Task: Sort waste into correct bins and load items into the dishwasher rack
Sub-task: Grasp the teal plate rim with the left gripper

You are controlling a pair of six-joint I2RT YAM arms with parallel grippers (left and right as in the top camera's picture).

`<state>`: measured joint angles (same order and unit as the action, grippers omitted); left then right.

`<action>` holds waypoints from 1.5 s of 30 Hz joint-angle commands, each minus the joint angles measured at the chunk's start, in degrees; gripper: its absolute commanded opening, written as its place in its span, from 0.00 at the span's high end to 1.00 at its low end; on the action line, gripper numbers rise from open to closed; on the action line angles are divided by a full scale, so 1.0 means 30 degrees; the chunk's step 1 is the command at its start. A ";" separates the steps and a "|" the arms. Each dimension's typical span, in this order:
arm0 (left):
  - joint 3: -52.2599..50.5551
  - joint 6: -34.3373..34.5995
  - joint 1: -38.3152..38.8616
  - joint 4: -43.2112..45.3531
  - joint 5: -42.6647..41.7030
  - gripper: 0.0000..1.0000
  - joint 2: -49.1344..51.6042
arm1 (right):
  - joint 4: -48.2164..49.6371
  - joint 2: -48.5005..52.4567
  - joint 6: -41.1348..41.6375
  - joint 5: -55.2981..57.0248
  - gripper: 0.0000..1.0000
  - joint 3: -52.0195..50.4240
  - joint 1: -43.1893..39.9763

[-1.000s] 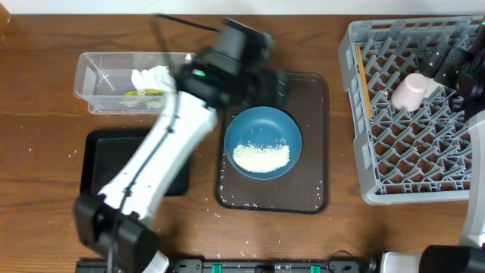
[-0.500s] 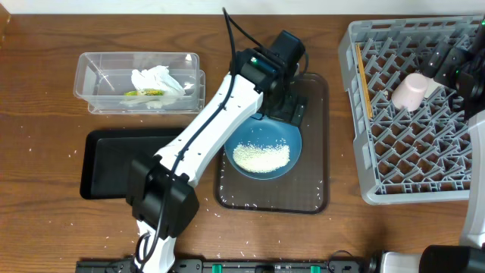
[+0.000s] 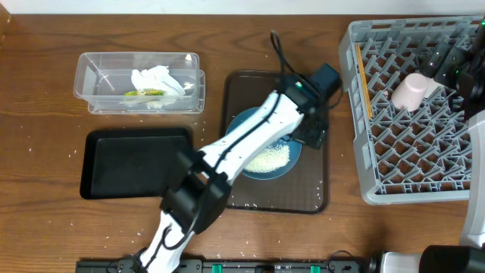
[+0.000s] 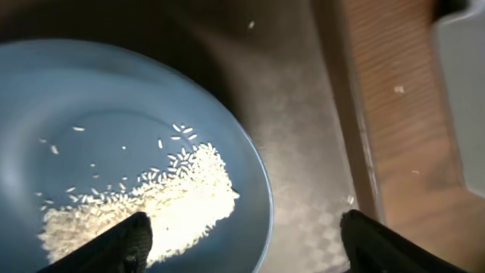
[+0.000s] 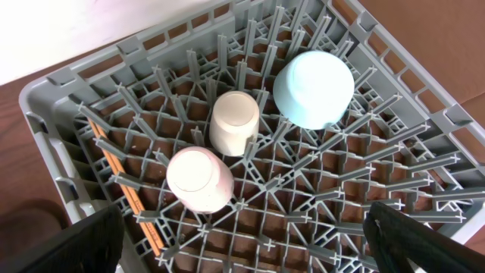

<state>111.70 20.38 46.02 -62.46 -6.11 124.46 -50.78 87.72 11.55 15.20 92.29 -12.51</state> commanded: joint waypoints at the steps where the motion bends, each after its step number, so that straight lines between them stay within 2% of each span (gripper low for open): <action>1: 0.0299 0.1974 0.0000 0.0102 0.0940 0.23 0.0656 | -0.0015 -0.0066 0.0211 0.0138 0.01 0.0124 -0.0073; 7: 0.0270 0.3475 0.0029 -0.0022 0.1865 0.27 0.1472 | -0.0015 -0.0066 0.0211 0.0138 0.01 0.0124 -0.0073; 13: -0.0277 0.3461 0.0160 -0.0007 0.1756 0.32 0.1566 | -0.0015 -0.0066 0.0211 0.0138 0.01 0.0124 -0.0073; 31: -0.1800 0.3461 0.1319 0.0940 0.2055 0.33 0.1625 | -0.0015 -0.0066 0.0211 0.0138 0.01 0.0124 -0.0073; 38: -0.2310 0.3461 0.1319 0.1093 0.2062 0.42 0.1632 | -0.0015 -0.0066 0.0211 0.0138 0.01 0.0124 -0.0073; 45: -0.2885 0.3461 0.1406 0.1173 0.2055 0.47 0.1632 | -0.0015 -0.0066 0.0211 0.0138 0.01 0.0124 -0.0073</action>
<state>104.05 30.24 50.26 -58.81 -1.06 128.20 -50.78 87.72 11.55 15.20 92.29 -12.51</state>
